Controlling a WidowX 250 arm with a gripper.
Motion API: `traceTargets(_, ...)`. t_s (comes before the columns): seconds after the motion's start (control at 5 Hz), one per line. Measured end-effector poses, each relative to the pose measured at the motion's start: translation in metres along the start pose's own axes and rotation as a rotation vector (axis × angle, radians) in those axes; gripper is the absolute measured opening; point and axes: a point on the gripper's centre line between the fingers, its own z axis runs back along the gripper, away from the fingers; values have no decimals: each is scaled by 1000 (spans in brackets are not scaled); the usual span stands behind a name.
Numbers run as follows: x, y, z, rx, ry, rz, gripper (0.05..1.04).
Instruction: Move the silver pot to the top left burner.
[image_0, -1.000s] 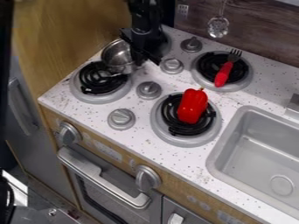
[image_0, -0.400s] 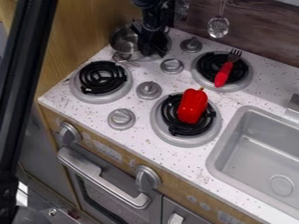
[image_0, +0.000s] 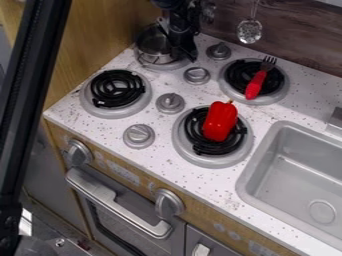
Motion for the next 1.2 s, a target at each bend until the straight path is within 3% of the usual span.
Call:
traceTargets(0.4, 6, 1, -1, -11, -50, 46, 77)
traceTargets(0.6, 0, -3, -5, -8, -53, 28, 222)
traceTargets(0.8, -15, -10, -1, 2, -61, 59, 488)
traceTargets(1.0, -9, 0, 37, 25, -168, 110, 800)
traceTargets(1.2, -17, 3, 66, 26, -243, 146, 992)
